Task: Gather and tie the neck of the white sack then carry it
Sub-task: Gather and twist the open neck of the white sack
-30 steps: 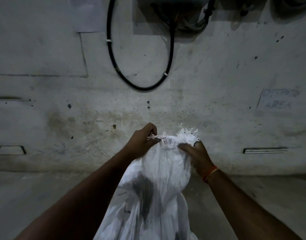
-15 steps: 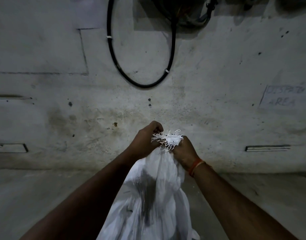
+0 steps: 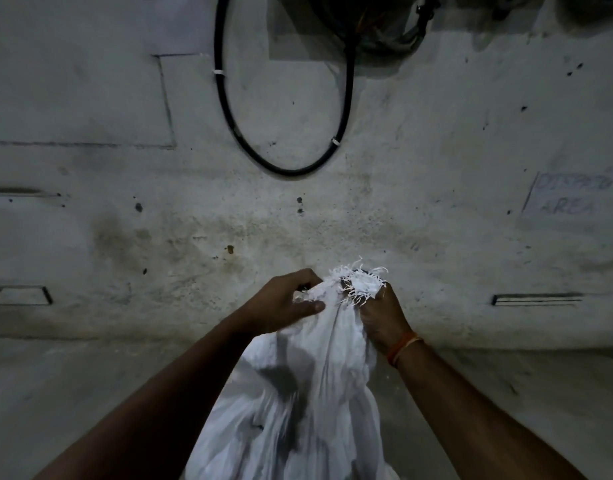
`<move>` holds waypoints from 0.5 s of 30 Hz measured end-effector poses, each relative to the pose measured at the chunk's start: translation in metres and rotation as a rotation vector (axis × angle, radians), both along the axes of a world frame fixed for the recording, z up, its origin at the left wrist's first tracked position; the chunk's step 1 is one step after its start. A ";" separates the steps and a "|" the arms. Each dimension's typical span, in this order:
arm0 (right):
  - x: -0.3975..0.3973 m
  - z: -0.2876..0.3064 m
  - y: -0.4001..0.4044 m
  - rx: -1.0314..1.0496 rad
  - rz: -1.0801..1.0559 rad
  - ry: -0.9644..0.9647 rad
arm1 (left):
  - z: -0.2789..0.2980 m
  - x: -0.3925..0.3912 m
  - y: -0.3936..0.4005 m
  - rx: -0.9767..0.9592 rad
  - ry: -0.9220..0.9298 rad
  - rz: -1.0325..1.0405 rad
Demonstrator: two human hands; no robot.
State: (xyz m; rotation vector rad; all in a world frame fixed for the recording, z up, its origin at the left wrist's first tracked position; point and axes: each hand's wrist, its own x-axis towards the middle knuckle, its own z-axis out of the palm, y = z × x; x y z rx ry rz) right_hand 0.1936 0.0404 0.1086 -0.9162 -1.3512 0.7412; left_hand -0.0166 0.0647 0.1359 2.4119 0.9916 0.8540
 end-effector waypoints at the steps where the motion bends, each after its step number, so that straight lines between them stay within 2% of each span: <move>1: 0.001 -0.001 0.001 0.000 -0.011 0.033 | -0.002 -0.001 0.000 -0.012 -0.031 -0.024; 4: 0.001 -0.006 0.003 0.003 0.003 0.085 | -0.005 -0.002 -0.003 -0.055 0.021 -0.053; 8: -0.002 -0.008 -0.001 -0.017 0.071 0.150 | -0.012 0.006 0.000 -0.027 0.417 0.067; 10: 0.000 -0.009 -0.004 -0.020 0.082 0.157 | -0.018 0.007 0.003 0.018 0.518 0.123; 15: 0.015 -0.019 -0.007 -0.001 0.087 0.117 | -0.024 -0.013 0.018 0.218 0.388 0.158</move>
